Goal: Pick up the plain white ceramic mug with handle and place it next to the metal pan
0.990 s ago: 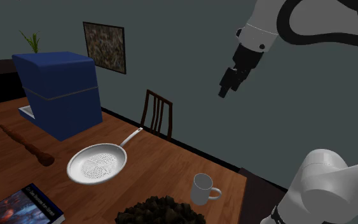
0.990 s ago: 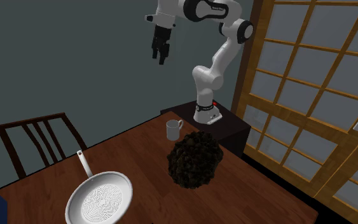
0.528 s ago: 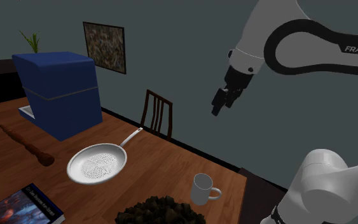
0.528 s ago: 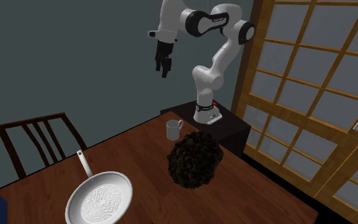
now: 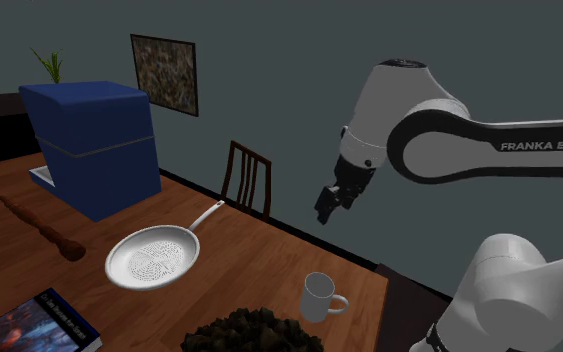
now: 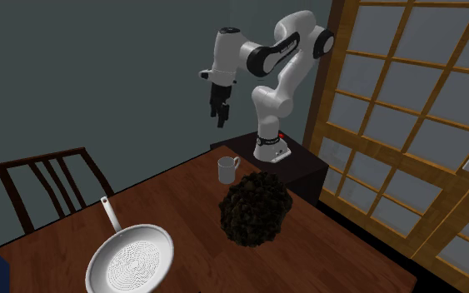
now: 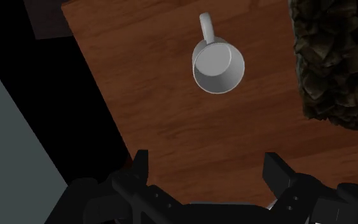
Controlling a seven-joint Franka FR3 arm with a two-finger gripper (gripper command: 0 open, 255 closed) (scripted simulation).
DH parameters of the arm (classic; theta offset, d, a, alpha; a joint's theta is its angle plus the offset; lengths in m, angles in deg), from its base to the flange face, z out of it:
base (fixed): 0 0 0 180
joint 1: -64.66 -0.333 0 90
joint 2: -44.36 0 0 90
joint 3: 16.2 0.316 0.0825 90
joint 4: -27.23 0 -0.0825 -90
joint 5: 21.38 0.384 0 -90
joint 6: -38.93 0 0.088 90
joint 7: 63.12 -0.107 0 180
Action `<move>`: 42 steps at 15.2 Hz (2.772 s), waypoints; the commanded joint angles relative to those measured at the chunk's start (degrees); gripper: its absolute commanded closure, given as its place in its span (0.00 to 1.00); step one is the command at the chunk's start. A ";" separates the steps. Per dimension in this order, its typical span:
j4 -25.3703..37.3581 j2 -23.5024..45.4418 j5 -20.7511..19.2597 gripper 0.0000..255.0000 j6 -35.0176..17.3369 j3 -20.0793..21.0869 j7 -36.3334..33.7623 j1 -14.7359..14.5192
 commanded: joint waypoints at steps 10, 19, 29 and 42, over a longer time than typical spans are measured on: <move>-11.29 11.75 6.40 0.00 -19.64 10.39 -11.99 -2.45; -13.71 22.77 6.59 0.00 -32.12 15.27 -16.59 -1.01; -14.14 25.47 5.77 0.00 -35.22 16.11 -17.22 -0.05; -13.49 22.52 6.55 1.00 -31.66 15.08 -16.37 -0.94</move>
